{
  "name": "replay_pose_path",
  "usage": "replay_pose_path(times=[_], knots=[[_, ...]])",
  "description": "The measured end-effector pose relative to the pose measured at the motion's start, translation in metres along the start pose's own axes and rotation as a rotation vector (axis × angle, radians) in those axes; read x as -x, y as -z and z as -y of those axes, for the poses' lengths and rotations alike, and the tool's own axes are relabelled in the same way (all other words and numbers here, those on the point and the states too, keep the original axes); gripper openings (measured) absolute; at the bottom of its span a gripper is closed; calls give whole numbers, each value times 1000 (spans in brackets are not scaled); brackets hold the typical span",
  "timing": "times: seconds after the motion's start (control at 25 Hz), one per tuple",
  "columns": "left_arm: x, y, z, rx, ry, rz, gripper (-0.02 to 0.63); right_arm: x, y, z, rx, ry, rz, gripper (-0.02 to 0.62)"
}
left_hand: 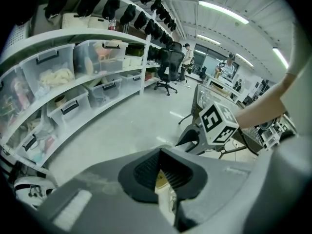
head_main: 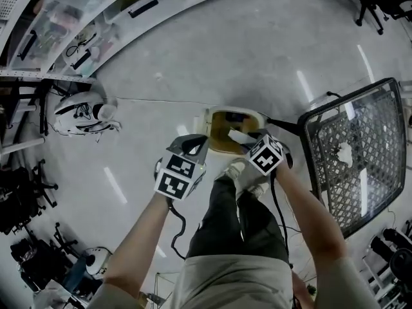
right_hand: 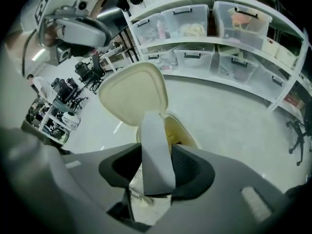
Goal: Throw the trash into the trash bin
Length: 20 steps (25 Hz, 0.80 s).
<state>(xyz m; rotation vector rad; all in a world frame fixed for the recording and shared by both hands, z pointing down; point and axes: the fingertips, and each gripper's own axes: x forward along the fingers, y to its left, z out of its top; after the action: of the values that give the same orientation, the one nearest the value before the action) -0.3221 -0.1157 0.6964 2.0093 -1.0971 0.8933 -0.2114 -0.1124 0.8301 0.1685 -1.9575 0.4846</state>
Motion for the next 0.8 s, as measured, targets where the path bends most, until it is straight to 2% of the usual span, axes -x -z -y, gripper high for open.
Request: replay_pose_path(times=[0.16, 0.24, 0.32, 0.6, 0.8], knots=[[-7, 14, -2, 19, 7, -3, 2, -30, 6, 1, -1, 10, -21, 198], [-7, 17, -7, 30, 11, -4, 2, -39, 5, 3, -10, 14, -33, 232], [-8, 16, -8, 35, 13, -9, 2, -38, 4, 7, -20, 20, -35, 232], [-1, 8, -1, 7, 17, -9, 2, -3, 7, 15, -86, 68, 14, 190], [16, -33, 8, -38, 23, 29, 2, 68, -12, 33, -156, 148, 133, 136]])
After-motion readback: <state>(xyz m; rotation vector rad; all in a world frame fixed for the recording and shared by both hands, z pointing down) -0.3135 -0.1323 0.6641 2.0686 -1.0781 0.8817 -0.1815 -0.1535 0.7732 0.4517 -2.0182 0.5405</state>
